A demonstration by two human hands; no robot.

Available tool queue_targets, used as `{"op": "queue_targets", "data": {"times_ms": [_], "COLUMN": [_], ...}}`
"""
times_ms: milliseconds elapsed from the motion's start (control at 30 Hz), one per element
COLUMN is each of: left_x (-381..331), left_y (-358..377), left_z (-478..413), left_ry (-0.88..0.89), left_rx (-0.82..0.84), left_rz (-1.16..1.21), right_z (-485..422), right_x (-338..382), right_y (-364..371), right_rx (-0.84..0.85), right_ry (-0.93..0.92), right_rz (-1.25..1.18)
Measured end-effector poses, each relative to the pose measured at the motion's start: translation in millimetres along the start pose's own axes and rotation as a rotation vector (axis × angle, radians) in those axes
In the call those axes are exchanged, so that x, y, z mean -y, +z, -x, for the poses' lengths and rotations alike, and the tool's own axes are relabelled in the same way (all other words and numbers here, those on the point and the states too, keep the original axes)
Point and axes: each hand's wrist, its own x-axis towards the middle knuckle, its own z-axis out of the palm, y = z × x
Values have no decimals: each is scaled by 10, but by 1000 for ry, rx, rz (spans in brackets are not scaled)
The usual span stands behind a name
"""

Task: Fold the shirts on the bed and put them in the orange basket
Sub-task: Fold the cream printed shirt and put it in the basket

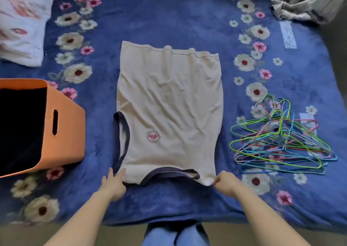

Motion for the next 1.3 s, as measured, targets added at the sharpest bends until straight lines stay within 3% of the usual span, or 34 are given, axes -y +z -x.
{"op": "queue_targets", "data": {"times_ms": [67,233,333,500,633,733,833,933,1167,1233,1300], "left_x": [-142,-520,-582,-474,-309,-379,-542,-702,-825,-754,-647], "left_y": [131,492,704,929,1191,979,613,274,-359,-404,-407], "left_z": [-52,-382,-685,-720,-546,-519,-638,-951,-1575,-1612,-1582], "left_ry": [-60,-425,-580,-508,-594,-728,-425,-195,-189,-116,-158], "left_rx": [-29,-419,-425,-601,-494,-606,-767,-746,-810,-888,-940], "left_rz": [216,1146,1479,1345,1312,1045,774,624,762,859,970], "right_z": [-148,-521,-697,-794,-737,-829,-1002,-1228,-1653,-1673,-1626], "right_x": [-47,-39,53,63,-85,-161,-143,-45,33,-5,-60], "right_y": [159,473,643,803,871,774,534,281,-27,-45,-15], "right_rx": [-20,-264,-217,-422,-239,-285,-441,-529,-620,-677,-772], "right_ry": [38,237,419,347,361,354,264,232,168,180,218], "right_rz": [-73,-496,-662,-921,-688,-743,-845,-982,-1323,-1345,-1220]}}
